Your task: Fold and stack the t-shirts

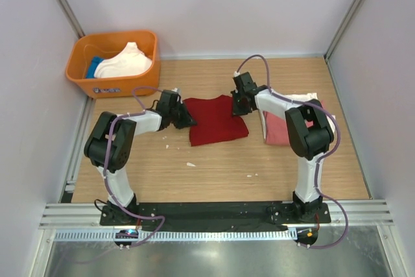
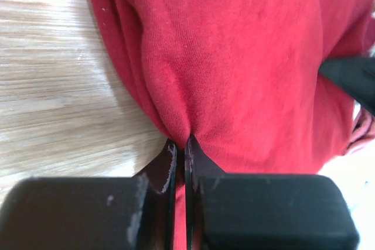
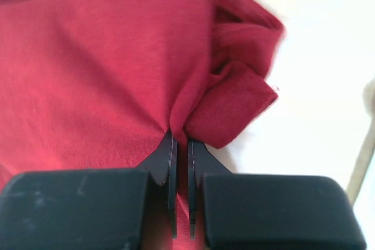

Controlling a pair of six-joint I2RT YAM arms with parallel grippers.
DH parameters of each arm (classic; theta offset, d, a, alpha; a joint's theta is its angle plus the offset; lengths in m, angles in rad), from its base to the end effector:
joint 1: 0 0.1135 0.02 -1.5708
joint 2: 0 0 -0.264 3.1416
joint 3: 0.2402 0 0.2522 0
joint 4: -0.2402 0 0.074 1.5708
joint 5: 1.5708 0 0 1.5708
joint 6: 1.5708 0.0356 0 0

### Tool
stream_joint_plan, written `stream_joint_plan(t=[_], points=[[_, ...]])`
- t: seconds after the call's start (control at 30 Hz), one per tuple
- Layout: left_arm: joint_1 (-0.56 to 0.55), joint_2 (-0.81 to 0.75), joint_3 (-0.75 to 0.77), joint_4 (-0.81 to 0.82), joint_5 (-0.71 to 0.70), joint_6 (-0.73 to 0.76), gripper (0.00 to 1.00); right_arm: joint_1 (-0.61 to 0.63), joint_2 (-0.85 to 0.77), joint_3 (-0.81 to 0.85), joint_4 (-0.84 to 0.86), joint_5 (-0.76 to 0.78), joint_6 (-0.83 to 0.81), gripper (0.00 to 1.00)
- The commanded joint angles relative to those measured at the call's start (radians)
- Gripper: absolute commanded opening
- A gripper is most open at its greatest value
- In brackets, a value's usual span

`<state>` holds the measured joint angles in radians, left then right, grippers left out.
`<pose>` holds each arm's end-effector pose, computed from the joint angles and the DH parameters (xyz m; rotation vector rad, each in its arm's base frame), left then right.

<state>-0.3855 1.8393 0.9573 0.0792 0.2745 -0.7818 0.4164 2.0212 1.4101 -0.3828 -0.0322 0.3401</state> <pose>0.3367 -0.1470 0.1392 -0.3573 2.4924 -0.8495 0.3926 0.1749 0.1679 -0.1115 2.5959 0.3236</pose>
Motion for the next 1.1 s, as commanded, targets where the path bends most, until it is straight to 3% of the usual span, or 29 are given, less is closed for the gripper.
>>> stream_joint_plan(t=[0.0, 0.2, 0.73, 1.07], points=[[-0.045, 0.003, 0.08, -0.106, -0.063, 0.065, 0.0, 0.047, -0.14, -0.055, -0.021, 0.117, -0.013, 0.01], [-0.113, -0.009, 0.13, -0.148, -0.092, 0.064, 0.0, 0.093, -0.285, -0.079, -0.068, 0.175, 0.005, 0.01], [-0.254, -0.043, 0.253, -0.173, -0.093, 0.047, 0.0, 0.071, -0.4, -0.1, -0.215, 0.348, 0.022, 0.01], [-0.43, 0.024, 0.451, -0.171, -0.169, 0.079, 0.0, -0.142, -0.616, -0.175, -0.275, 0.336, 0.019, 0.01]])
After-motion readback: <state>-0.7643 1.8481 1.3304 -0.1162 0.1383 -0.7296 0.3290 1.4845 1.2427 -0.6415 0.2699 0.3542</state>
